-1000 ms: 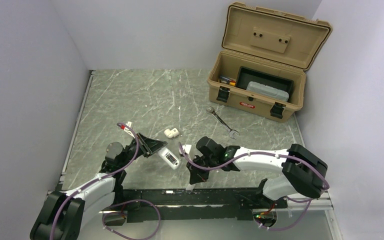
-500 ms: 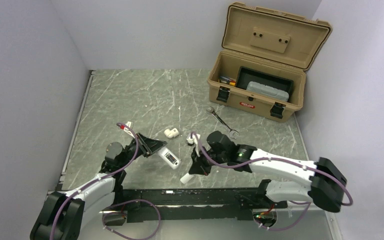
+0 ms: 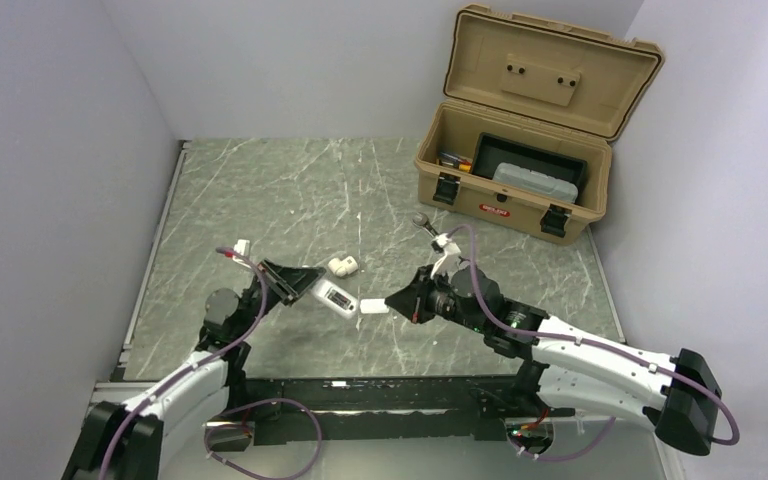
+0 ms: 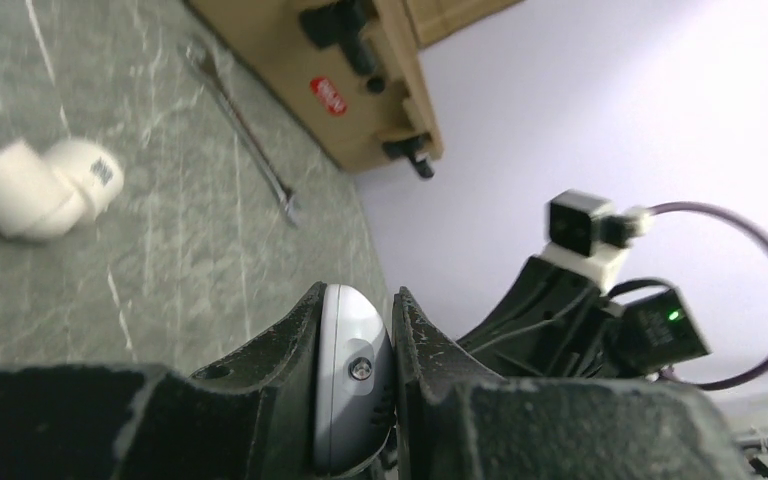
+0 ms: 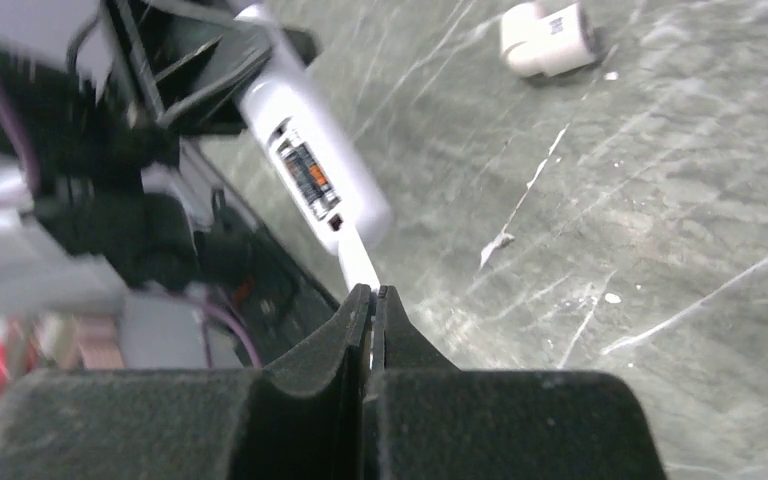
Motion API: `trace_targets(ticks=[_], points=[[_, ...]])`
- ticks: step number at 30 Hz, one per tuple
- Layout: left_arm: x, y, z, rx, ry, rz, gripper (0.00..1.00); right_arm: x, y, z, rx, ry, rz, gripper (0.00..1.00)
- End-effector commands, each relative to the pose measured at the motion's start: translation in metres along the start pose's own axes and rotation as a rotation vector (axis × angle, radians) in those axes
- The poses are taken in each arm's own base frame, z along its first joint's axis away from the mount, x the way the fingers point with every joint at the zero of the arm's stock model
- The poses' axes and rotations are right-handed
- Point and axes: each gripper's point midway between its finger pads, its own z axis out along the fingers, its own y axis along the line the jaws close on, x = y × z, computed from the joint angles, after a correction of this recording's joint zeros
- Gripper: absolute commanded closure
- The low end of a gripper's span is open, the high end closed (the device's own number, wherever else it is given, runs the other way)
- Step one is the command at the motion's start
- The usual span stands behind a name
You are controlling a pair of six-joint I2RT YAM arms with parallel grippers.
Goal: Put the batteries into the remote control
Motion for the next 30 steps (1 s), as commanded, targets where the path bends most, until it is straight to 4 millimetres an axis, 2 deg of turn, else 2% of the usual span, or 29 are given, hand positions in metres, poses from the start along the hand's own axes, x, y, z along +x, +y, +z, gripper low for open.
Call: trace_targets(ticks=[1,7,15,19,25,30], points=[[-0.011,0.015,-0.014,-0.026,-0.14,-0.033,1.0,-0.048,0.004,0.003,0.032,-0.287,0.374,1.0],[-0.018,0.014,-0.017,-0.041,-0.184,-0.041,1.0,-0.07,0.037,0.013,-0.007,-0.362,0.392,1.0],[-0.015,0.019,-0.018,-0.056,-0.179,-0.067,1.0,-0.088,0.064,0.005,-0.058,-0.445,0.406,1.0],[-0.015,0.016,-0.017,-0.049,-0.173,-0.074,1.0,-0.086,0.066,0.013,-0.04,-0.424,0.402,1.0],[-0.014,0.014,-0.015,-0.041,-0.162,-0.09,1.0,-0.075,0.072,0.041,-0.012,-0.355,0.369,1.0],[-0.013,0.013,-0.015,-0.034,-0.159,-0.1,1.0,-0.068,0.071,0.055,0.015,-0.323,0.353,1.0]])
